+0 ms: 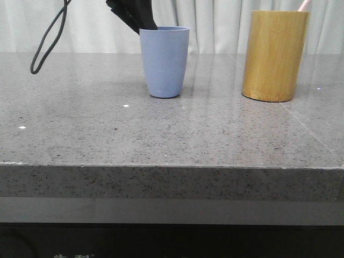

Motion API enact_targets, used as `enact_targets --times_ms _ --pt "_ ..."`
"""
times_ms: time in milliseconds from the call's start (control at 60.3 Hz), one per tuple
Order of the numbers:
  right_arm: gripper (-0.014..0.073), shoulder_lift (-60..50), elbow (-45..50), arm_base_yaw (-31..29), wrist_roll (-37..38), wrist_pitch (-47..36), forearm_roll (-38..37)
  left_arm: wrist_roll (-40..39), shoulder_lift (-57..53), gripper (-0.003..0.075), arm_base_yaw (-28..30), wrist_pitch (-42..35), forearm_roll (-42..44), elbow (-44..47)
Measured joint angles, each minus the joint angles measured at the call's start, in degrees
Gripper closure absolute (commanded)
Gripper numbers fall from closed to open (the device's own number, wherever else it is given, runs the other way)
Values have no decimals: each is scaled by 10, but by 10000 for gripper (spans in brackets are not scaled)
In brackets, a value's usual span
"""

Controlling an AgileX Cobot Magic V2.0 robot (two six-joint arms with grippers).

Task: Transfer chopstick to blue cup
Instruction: 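Move the blue cup toward the bamboo holder and set it down, then open the left gripper and withdraw it from the blue cup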

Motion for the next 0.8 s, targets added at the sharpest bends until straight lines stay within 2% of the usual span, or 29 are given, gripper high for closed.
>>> enact_targets --times_ms 66,133,481,646,796 --pt "33 0 0 0 0 0 0 0 0 371 0 -3 -3 0" --pt "33 0 0 0 0 0 0 0 0 332 0 -3 -4 0" --pt "33 0 0 0 0 0 0 0 -31 332 0 -12 -4 0" --pt "33 0 0 0 0 0 0 0 -92 332 0 -23 -4 2" --pt "33 0 0 0 0 0 0 0 -166 332 0 -30 -2 59"
